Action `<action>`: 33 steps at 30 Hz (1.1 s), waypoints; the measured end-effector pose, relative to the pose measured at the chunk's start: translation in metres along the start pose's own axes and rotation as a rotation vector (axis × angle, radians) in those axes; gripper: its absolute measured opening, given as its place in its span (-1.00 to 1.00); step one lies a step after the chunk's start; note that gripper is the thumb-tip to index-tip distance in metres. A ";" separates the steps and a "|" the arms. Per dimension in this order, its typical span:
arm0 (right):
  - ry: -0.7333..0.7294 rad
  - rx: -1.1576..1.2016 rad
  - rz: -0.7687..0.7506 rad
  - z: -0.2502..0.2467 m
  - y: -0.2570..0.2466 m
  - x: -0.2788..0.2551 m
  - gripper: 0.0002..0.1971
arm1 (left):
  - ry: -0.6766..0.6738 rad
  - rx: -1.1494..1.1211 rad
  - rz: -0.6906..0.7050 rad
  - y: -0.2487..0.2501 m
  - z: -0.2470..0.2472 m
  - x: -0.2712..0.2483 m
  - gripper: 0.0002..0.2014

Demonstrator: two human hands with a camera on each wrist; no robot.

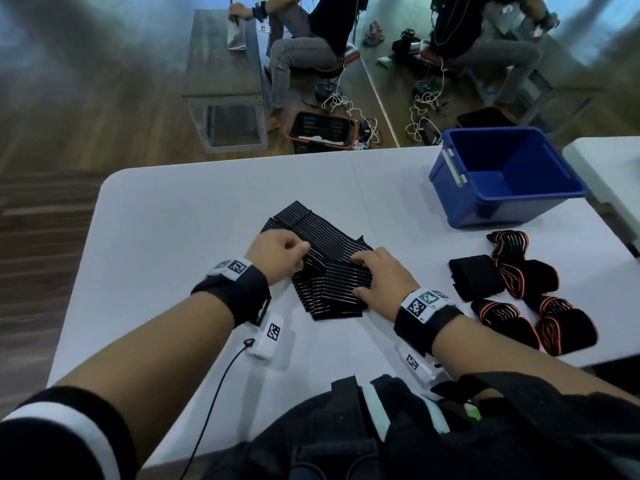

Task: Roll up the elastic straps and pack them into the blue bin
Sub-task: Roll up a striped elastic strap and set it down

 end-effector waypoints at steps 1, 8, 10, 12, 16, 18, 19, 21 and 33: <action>0.020 0.013 0.008 -0.004 0.001 -0.002 -0.48 | 0.069 0.021 -0.007 -0.002 -0.012 0.009 -0.78; 0.181 0.181 0.122 -0.022 0.020 -0.022 -0.75 | 0.148 0.187 -0.045 -0.012 -0.021 0.064 -0.73; 0.225 0.210 0.138 -0.028 0.022 -0.030 -0.78 | 0.075 0.334 -0.066 -0.017 -0.004 0.070 -0.64; 0.240 0.217 0.119 -0.032 0.019 -0.037 -0.82 | 0.058 0.440 -0.066 -0.019 0.005 0.072 -0.60; 0.244 0.256 0.074 -0.036 0.012 -0.047 -0.83 | 0.069 0.436 -0.069 -0.021 0.005 0.077 -0.64; 0.239 0.260 0.065 -0.035 0.012 -0.048 -0.81 | 0.067 0.428 -0.074 -0.024 0.000 0.079 -0.67; 0.231 0.252 0.062 -0.034 0.011 -0.048 -0.79 | 0.064 0.422 -0.082 -0.027 -0.004 0.080 -0.69; 0.180 0.237 0.075 -0.028 0.010 -0.045 -0.75 | 0.058 0.406 -0.124 -0.038 -0.018 0.079 -0.74; -0.101 0.191 0.089 -0.002 0.000 -0.022 -0.52 | 0.183 0.095 -0.195 -0.062 -0.076 0.023 -0.74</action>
Point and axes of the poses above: each hand's wrist, its own x-axis towards the middle knuckle, its own z-axis out of the palm, y = z × x, the point moved 10 cm from there along x, towards the middle knuckle, and after that the axes turned 1 degree about z, right-handed, at the moved point
